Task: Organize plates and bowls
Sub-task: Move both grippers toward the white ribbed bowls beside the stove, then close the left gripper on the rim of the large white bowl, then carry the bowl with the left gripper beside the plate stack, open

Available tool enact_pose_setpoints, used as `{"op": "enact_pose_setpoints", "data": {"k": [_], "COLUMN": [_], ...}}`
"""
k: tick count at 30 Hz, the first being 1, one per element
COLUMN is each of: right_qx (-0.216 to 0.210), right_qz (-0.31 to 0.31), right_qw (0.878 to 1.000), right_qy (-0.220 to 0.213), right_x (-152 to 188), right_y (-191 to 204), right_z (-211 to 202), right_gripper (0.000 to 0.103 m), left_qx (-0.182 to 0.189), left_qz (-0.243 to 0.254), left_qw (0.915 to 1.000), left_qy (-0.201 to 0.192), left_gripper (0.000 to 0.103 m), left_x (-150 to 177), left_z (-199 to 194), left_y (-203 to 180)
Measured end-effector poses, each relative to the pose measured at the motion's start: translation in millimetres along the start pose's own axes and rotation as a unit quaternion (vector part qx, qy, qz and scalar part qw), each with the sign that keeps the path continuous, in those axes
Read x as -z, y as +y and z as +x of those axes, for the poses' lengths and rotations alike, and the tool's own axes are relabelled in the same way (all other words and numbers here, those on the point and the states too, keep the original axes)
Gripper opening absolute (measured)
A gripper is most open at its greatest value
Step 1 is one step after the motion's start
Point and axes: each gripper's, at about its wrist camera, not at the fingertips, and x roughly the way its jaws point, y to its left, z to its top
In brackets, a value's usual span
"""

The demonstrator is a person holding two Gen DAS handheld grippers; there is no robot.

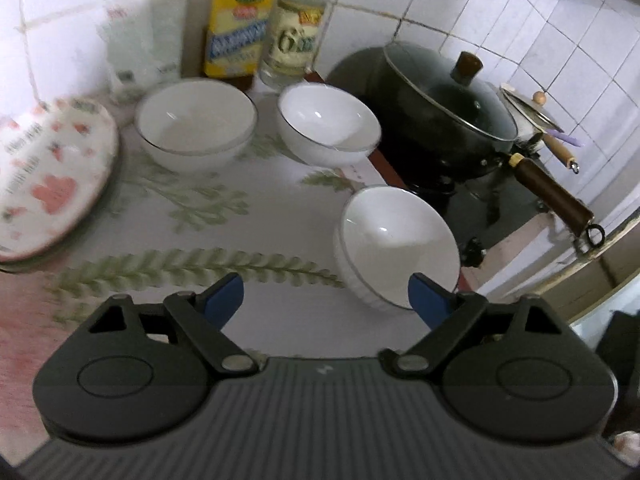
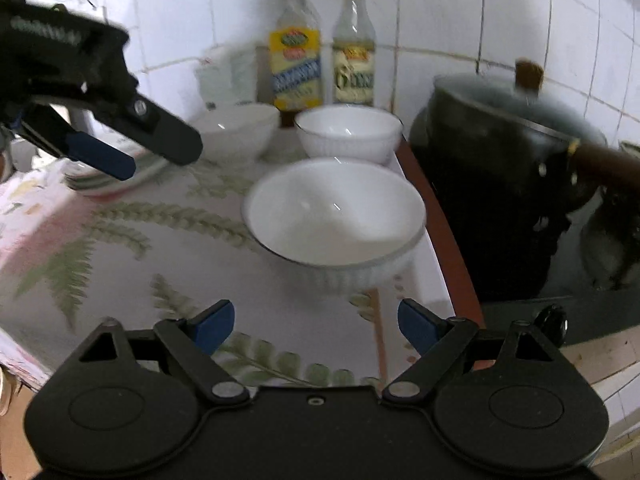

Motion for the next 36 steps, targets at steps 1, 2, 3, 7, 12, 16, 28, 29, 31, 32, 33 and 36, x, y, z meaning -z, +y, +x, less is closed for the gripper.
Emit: {"op": "enact_pose_setpoints", "data": {"k": [1,2,3,7,12,16,28,29,31,32,33,36], "right_qx": [-0.001,-0.001,0.0,-0.008,-0.024,-0.033,-0.025,-0.025,-0.028,-0.027,-0.025,-0.024], "right_qz": [-0.001,-0.003,-0.007,-0.043,-0.049,-0.047,-0.044,-0.039,-0.04,-0.044,-0.047,-0.051], "right_qw": [1.0,1.0,1.0,0.999,0.997,0.996,0.996,0.996,0.996,0.996,0.995,0.995], "right_qy": [-0.004,-0.011,-0.016,-0.03,-0.055,-0.065,-0.076,-0.071,-0.073,-0.076,-0.081,-0.087], "right_x": [2,3,4,4,0,-4,-3,-4,-5,-4,-5,-7], "right_y": [-3,-6,-8,-10,-15,-21,-10,-9,-5,-2,1,13], "right_z": [5,8,12,26,37,45,53,52,50,48,46,35], "right_gripper": [0.092,0.092,0.092,0.092,0.092,0.095,0.097,0.097,0.097,0.097,0.097,0.097], "left_qx": [0.006,0.007,0.005,0.0,-0.014,-0.013,-0.002,-0.003,-0.006,-0.006,-0.008,-0.016], "left_qz": [-0.003,-0.006,-0.007,-0.013,-0.028,-0.039,-0.055,-0.054,-0.054,-0.051,-0.048,-0.037], "left_qw": [1.0,0.9999,0.9999,0.9997,0.9993,0.999,0.9984,0.9985,0.9984,0.9986,0.9988,0.9992], "left_qy": [0.003,0.006,0.01,0.022,0.022,0.018,0.013,0.013,0.013,0.011,0.01,0.006], "left_gripper": [0.085,0.083,0.08,0.075,0.069,0.061,0.015,0.015,0.015,0.015,0.015,0.015], "left_x": [0,0,0,0,-4,-7,-4,-3,-2,-2,-2,-1], "left_z": [8,17,25,50,68,75,77,75,69,65,61,45], "left_y": [-2,-4,-6,-11,-11,-7,-2,-2,0,1,1,2]}}
